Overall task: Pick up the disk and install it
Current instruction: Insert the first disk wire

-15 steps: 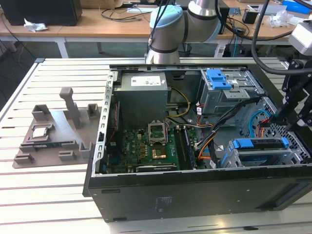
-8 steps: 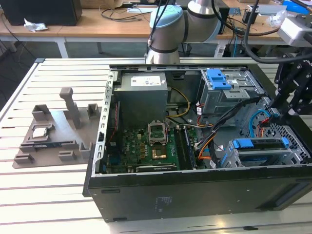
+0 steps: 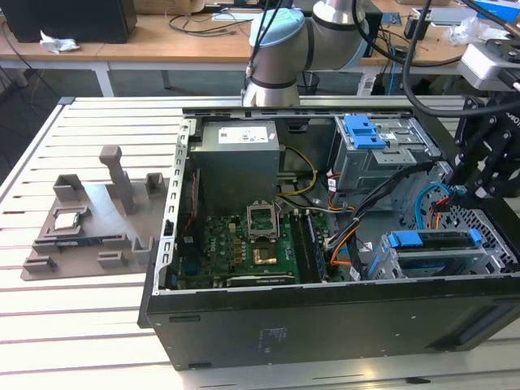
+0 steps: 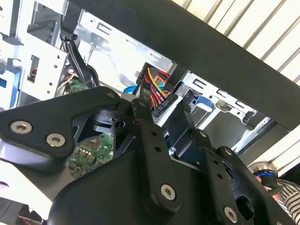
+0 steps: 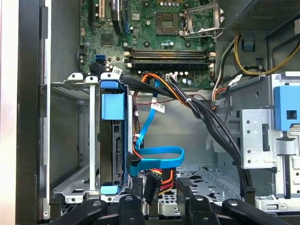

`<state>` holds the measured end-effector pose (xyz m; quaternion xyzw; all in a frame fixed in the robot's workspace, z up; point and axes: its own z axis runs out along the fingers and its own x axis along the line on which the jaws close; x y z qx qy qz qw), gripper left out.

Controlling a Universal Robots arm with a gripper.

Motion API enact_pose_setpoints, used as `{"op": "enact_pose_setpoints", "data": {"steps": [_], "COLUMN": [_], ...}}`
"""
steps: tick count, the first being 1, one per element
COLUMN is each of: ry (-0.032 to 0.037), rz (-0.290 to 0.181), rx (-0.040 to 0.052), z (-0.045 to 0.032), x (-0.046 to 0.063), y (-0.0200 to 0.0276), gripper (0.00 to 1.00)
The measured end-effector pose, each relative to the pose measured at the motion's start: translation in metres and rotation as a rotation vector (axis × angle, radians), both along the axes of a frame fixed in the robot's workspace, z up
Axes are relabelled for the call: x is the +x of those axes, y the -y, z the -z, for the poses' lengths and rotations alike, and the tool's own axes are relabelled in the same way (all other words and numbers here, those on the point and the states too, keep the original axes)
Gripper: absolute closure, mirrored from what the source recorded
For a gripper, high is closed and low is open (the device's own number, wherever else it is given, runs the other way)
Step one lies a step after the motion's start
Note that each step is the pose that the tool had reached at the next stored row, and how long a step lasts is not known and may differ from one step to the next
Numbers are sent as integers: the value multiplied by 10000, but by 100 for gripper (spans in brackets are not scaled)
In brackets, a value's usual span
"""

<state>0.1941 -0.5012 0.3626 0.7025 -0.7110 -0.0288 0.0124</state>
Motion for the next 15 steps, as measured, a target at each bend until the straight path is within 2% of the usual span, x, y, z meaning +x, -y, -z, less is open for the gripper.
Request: {"op": "enact_pose_setpoints", "data": {"steps": [6, 7, 8, 10, 11, 12, 15], "ry": [0, 0, 0, 0, 0, 0, 0], "rz": [-1, -1, -1, -1, -1, -1, 0], "rx": [-7, -7, -7, -8, -9, -9, -11], "z": [3, 3, 3, 3, 3, 3, 3], "x": [2, 2, 2, 2, 2, 2, 2], "y": [1, 1, 0, 1, 1, 1, 1], "gripper": [60, 66, 66, 78, 78, 84, 84]}}
